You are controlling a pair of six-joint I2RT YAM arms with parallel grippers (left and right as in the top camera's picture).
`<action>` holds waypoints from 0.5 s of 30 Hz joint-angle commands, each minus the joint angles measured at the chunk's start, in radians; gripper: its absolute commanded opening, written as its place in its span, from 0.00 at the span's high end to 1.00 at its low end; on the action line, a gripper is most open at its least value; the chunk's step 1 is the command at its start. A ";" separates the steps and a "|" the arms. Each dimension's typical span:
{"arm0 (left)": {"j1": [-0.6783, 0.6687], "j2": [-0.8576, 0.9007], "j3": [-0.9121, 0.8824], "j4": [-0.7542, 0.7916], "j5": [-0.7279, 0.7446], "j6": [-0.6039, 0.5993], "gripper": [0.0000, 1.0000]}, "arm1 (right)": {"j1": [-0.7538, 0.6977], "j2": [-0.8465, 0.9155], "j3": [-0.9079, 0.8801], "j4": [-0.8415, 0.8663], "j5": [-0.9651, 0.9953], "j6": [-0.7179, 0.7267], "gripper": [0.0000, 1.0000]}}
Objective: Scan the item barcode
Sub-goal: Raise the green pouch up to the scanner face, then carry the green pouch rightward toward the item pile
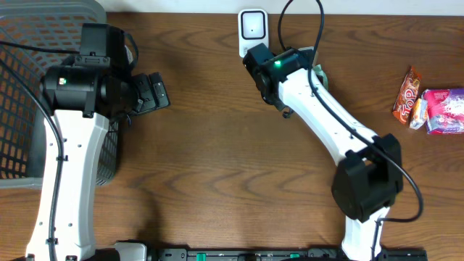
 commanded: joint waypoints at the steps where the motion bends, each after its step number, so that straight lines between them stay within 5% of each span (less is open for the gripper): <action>1: 0.003 -0.003 0.001 -0.003 -0.009 -0.009 0.02 | -0.002 0.063 -0.004 0.010 0.196 0.083 0.99; 10: 0.003 -0.003 0.001 -0.003 -0.009 -0.009 0.02 | -0.003 0.293 -0.004 -0.019 0.231 0.071 0.98; 13: 0.003 -0.003 0.001 -0.003 -0.009 -0.009 0.02 | 0.014 0.341 -0.004 -0.037 0.190 0.071 0.76; 15: 0.003 -0.003 0.001 -0.003 -0.009 -0.009 0.02 | 0.033 0.351 -0.004 -0.035 0.125 0.071 0.72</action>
